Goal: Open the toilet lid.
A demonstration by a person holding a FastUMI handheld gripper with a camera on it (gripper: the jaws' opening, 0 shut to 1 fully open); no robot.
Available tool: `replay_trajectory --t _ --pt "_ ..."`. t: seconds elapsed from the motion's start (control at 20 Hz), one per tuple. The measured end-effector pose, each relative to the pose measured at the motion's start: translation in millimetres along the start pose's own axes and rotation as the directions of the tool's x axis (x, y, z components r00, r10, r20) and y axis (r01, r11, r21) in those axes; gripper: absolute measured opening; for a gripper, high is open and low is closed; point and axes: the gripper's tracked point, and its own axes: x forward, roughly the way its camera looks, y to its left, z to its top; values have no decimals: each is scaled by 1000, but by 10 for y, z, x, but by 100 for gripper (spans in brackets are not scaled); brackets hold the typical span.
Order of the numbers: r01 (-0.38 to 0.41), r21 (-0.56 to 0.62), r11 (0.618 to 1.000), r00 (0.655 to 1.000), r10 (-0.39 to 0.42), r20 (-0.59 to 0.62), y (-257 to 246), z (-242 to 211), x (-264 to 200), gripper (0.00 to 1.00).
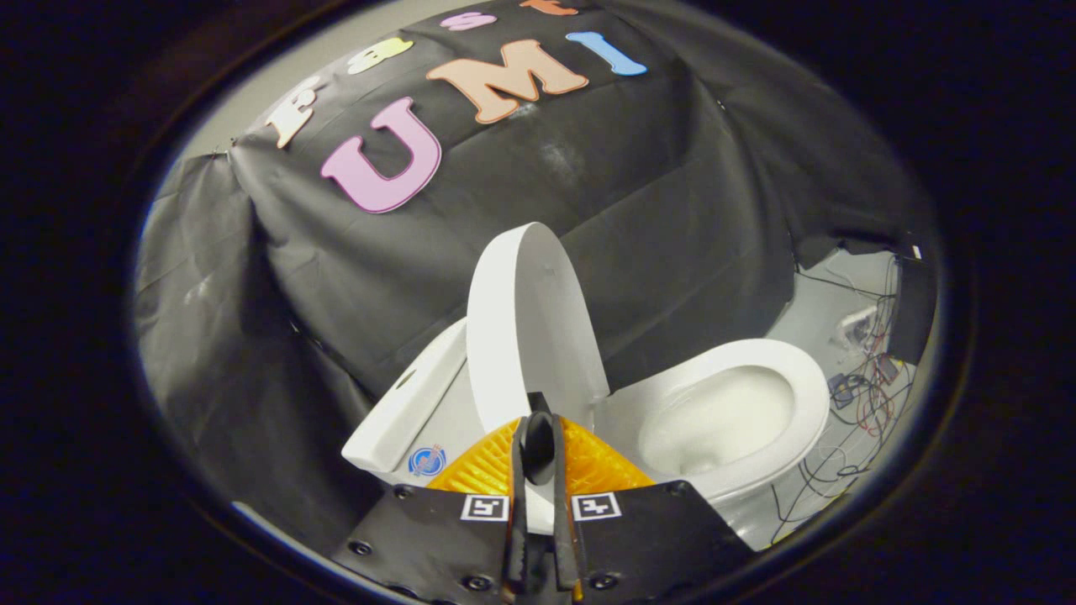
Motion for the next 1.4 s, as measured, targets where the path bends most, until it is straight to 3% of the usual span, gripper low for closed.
replay_trajectory --t 0.95,1.3,1.4 --pt "-4 -192 981 1000 -1 -28 899 -277 274 13" --pt "49 -271 961 999 -51 0 1138 -443 367 13" --pt "63 -221 973 998 -56 40 1116 -431 369 21"
